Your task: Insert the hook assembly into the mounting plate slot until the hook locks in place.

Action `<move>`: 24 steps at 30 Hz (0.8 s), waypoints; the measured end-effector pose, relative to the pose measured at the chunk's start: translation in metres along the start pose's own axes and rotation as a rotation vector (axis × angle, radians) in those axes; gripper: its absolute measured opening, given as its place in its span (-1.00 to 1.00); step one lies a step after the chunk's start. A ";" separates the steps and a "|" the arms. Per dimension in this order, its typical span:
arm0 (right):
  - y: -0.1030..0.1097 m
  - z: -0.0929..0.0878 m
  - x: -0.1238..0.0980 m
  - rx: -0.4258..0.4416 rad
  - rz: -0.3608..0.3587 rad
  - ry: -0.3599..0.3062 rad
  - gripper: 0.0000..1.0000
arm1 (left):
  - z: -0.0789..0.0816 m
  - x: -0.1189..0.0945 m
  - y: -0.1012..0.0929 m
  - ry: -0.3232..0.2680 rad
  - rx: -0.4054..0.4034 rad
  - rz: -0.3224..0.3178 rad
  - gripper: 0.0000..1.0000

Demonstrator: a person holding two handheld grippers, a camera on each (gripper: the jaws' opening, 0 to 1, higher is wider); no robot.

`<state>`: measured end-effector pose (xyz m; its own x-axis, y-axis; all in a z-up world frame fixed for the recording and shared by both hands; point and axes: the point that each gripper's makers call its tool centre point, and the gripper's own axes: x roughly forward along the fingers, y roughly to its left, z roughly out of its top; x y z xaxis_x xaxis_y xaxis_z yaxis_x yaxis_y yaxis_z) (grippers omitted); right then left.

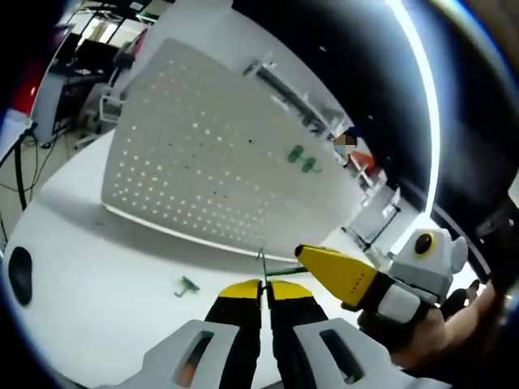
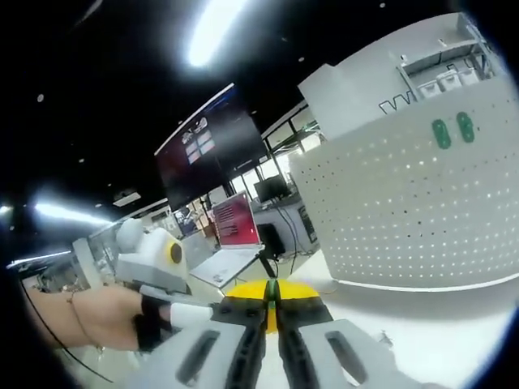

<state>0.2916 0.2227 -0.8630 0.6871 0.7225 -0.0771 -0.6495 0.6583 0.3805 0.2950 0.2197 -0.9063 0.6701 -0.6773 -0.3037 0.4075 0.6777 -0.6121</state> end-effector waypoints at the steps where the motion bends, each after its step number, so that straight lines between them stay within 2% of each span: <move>1: 0.000 0.000 0.000 0.002 0.000 0.003 -1.00 | 0.000 0.000 0.000 0.002 -0.002 0.000 -0.98; 4: -0.001 -0.001 0.000 0.034 0.015 0.022 -1.00 | 0.000 -0.001 0.001 0.008 0.008 0.014 -0.98; 5: -0.001 -0.002 0.000 0.048 0.021 0.032 -0.99 | 0.001 -0.001 0.002 0.007 0.038 0.025 -0.98; 12: 0.001 0.003 -0.008 0.128 0.057 0.049 -0.84 | 0.011 -0.007 0.009 -0.038 0.119 0.064 -0.98; 15: 0.006 0.000 -0.007 0.153 0.093 0.076 -0.83 | 0.016 -0.009 0.007 -0.051 0.239 0.068 -0.98; 16: 0.005 0.001 -0.007 0.147 0.090 0.066 -0.83 | 0.017 -0.009 0.004 -0.058 0.267 0.061 -0.98; 20: 0.008 -0.004 -0.002 0.173 0.125 0.094 -0.82 | 0.013 -0.006 0.002 -0.032 0.370 0.069 -0.98; 24: 0.006 -0.005 -0.004 0.180 0.106 0.078 -0.83 | 0.008 -0.004 -0.006 -0.025 0.430 0.054 -0.98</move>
<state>0.2834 0.2252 -0.8645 0.5865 0.8042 -0.0965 -0.6432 0.5348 0.5480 0.2948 0.2201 -0.8955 0.7102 -0.6340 -0.3060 0.5894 0.7732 -0.2341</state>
